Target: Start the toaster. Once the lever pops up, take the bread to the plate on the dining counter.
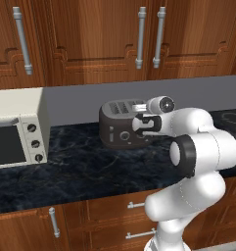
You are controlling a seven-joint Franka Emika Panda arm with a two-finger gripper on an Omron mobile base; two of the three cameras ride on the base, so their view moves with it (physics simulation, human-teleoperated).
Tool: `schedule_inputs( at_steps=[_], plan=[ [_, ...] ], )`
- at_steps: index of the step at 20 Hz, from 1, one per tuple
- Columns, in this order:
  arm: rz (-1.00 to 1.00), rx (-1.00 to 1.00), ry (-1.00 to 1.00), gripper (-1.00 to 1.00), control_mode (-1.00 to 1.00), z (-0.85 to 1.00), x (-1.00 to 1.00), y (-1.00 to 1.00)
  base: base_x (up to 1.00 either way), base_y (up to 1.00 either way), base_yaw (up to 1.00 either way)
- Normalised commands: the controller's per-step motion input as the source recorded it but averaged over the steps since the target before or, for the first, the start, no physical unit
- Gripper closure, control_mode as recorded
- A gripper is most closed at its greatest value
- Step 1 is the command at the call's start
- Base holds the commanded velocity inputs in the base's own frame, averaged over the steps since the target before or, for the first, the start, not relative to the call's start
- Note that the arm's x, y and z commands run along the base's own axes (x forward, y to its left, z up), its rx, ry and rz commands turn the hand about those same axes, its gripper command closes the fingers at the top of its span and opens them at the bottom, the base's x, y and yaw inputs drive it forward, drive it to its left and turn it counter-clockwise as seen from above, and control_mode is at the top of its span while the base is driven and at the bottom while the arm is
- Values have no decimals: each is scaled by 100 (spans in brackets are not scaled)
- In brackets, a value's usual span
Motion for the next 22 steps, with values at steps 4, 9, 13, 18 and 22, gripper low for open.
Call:
schedule_inputs(
  at_steps=[4,9,13,18,22],
  plan=[
    [0,0,3,-100,-100,0,0,0,0,0,0],
    [0,0,0,-100,-100,0,0,0,0,0,0],
    [0,0,0,-100,-100,0,0,0,0,0,0],
    [0,0,0,-100,-100,0,0,0,0,0,0],
    [0,0,0,-100,-100,0,0,0,0,0,0]
  ],
)
